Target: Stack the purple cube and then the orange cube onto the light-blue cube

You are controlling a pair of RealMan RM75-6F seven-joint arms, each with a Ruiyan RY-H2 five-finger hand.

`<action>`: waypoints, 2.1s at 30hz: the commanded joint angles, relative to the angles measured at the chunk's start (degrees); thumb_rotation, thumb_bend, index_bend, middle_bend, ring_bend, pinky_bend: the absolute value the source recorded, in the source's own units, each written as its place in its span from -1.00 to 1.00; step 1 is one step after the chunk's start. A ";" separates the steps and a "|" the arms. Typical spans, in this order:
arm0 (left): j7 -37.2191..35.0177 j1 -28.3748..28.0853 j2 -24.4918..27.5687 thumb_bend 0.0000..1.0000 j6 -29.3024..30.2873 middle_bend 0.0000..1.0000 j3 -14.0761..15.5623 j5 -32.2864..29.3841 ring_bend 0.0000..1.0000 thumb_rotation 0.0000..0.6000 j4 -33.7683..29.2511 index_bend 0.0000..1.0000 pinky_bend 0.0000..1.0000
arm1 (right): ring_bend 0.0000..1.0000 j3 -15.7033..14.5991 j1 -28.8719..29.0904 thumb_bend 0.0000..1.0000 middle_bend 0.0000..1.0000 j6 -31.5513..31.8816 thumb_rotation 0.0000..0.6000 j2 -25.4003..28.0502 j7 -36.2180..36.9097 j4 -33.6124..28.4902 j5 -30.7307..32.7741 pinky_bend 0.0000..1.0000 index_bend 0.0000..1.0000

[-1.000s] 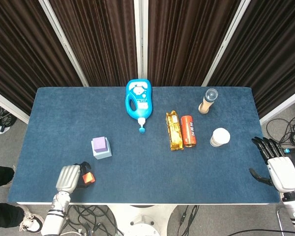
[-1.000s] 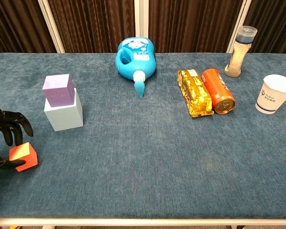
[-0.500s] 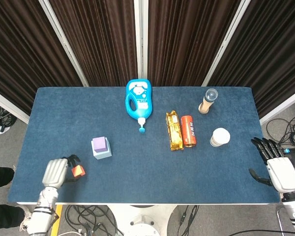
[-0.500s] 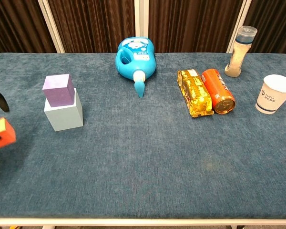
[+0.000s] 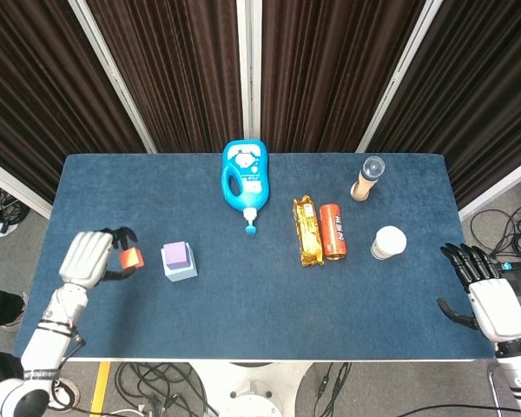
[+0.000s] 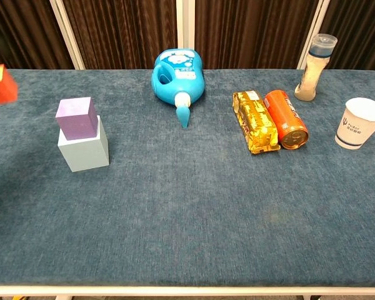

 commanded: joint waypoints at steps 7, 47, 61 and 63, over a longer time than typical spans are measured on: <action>2.95 -8.51 2.12 -0.52 -8.98 0.31 -2.68 -6.41 0.05 1.00 -0.75 -0.03 0.19 | -1.00 -0.25 -0.16 -0.60 -0.85 0.53 1.00 -0.40 -0.68 0.23 -0.37 -1.00 -0.94; 2.50 -16.70 -5.60 -0.51 -9.56 0.31 3.27 -4.92 0.05 1.00 8.77 -0.03 0.19 | -1.00 0.06 -0.08 -0.60 -0.85 0.32 1.00 0.36 0.69 -0.07 0.54 -1.00 -0.94; 0.25 -16.85 -6.39 -0.51 -9.50 0.31 4.22 -3.32 0.05 1.00 9.71 -0.03 0.19 | -1.00 -0.03 -0.14 -0.60 -0.85 0.39 1.00 0.25 0.24 -0.13 0.41 -1.00 -0.94; 0.04 -16.90 -6.75 -0.51 -9.44 0.31 4.23 -3.36 0.05 1.00 10.20 -0.03 0.19 | -1.00 -0.01 -0.12 -0.60 -0.85 0.25 1.00 0.33 0.35 -0.20 0.55 -1.00 -0.94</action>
